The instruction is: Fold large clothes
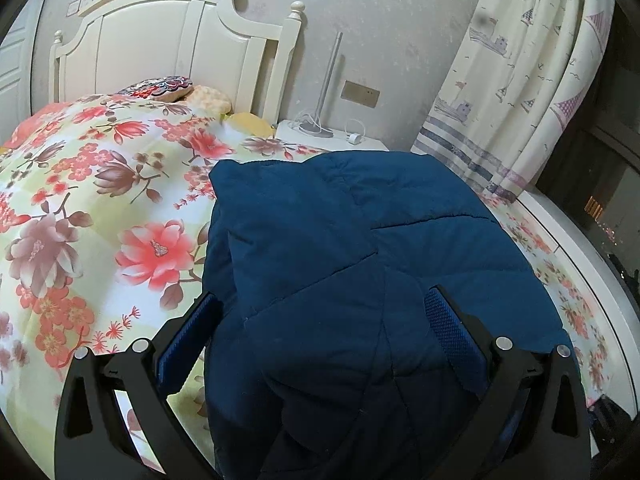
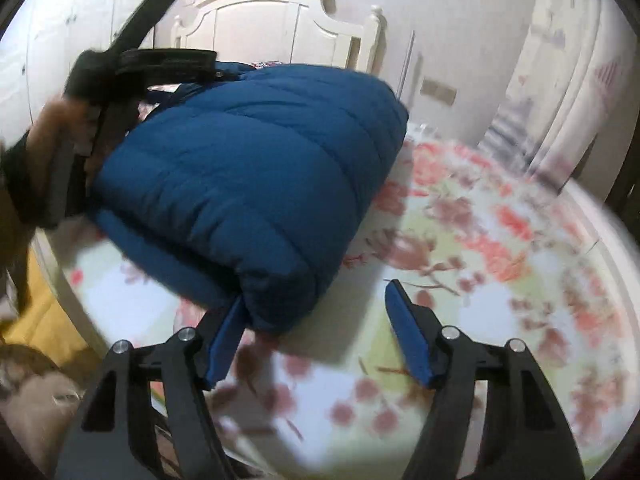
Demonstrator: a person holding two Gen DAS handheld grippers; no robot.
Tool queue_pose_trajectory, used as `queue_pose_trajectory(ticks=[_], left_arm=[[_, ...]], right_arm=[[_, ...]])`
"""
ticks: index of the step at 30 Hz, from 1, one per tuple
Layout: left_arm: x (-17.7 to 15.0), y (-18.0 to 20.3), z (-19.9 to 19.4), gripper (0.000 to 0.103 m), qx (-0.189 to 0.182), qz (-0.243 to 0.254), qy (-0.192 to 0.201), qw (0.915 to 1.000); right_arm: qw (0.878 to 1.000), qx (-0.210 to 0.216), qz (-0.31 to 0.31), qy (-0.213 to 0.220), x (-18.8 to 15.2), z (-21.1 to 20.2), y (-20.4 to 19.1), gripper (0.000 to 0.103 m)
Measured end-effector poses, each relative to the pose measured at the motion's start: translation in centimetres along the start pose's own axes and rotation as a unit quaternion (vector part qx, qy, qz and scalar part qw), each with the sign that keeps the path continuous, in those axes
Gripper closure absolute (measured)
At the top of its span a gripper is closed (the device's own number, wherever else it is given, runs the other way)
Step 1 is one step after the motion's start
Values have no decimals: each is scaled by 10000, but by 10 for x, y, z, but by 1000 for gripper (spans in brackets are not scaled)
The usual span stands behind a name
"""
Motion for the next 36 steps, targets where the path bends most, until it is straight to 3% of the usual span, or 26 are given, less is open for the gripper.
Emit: queue_pose_trajectory(ticks=[2,4,6,7,9,11,13,15,16,18,19,20,23,26,27,30,31,33,34,36], left_arm=[[0,0,0,4,-27,-31,-20,10000],[0,-2,1,4,-23,-80,-62,9999],[0,-3,1,4,-23,-169,-123,9998],[1,-5,-1,4,18,-203,-130,9997],[3,-10,-8,4,82,-275,-42,9996],[-1,-14,-10,4,-78,-411,-65,9991],[-7,-10,-8,4,-366,-535,-130,9978],[-8,-3,-10,4,-279,-387,-77,9988],[-7,-2,-12,4,-225,-315,-87,9992],[-6,-2,-19,5,-457,-406,-299,9977],[-5,-5,-27,5,-726,-579,-358,9950],[-3,-13,-37,5,-992,-824,-314,9911],[1,-48,-49,5,-1162,-1582,-303,9801],[-7,-79,-39,5,-1260,-2227,-760,9637],[-14,-77,-32,5,-1552,-2331,-1040,9543],[-32,-57,-21,5,-2048,-2251,-1520,9403],[-38,-50,-16,5,-2118,-2206,-1660,9375],[-50,-41,-8,5,-2151,-2141,-1831,9351],[-52,-38,-8,4,-2079,-2037,-1758,9404],[-53,-35,-8,4,-2071,-1972,-1719,9427]], right_arm=[[9999,135,7,57,9,-1,-8,59],[9996,150,209,142,17,-5,-7,66],[9993,-140,-18,346,23,-20,-14,74],[9961,-471,-349,653,31,-36,-24,76],[9897,-696,-786,970,42,-52,-35,77],[9912,-732,-797,761,32,-40,-32,77],[9978,-509,-403,101,7,-10,-19,76],[9986,-384,-350,95,6,-13,-19,75],[9989,-303,-352,50,8,-15,-20,71],[9992,368,-116,-120,12,-24,-18,52],[9964,831,114,-141,15,-34,-13,24],[9945,994,329,43,19,-47,-5,13],[9810,1405,1255,470,39,-65,29,3],[9522,2015,2271,330,53,-39,67,3],[9470,2130,2397,171,56,-25,72,3],[9330,2385,2680,-263,58,13,79,3],[9226,2592,2822,-444,57,27,76,3],[9148,2711,2928,-630,55,42,69,3],[9107,2842,2916,-698,56,49,64,3],[9039,3026,2928,-750,59,55,58,3]])
Point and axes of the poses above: each gripper's, at about its wrist camera, not at the fingertips, and z roughly the way its jaws point, y to its right, x to its top, the point moved 8 cm from there along z, roughly the way its jaws point, and after that the axes turned 2 degrees about y, right-handed, at the moved point
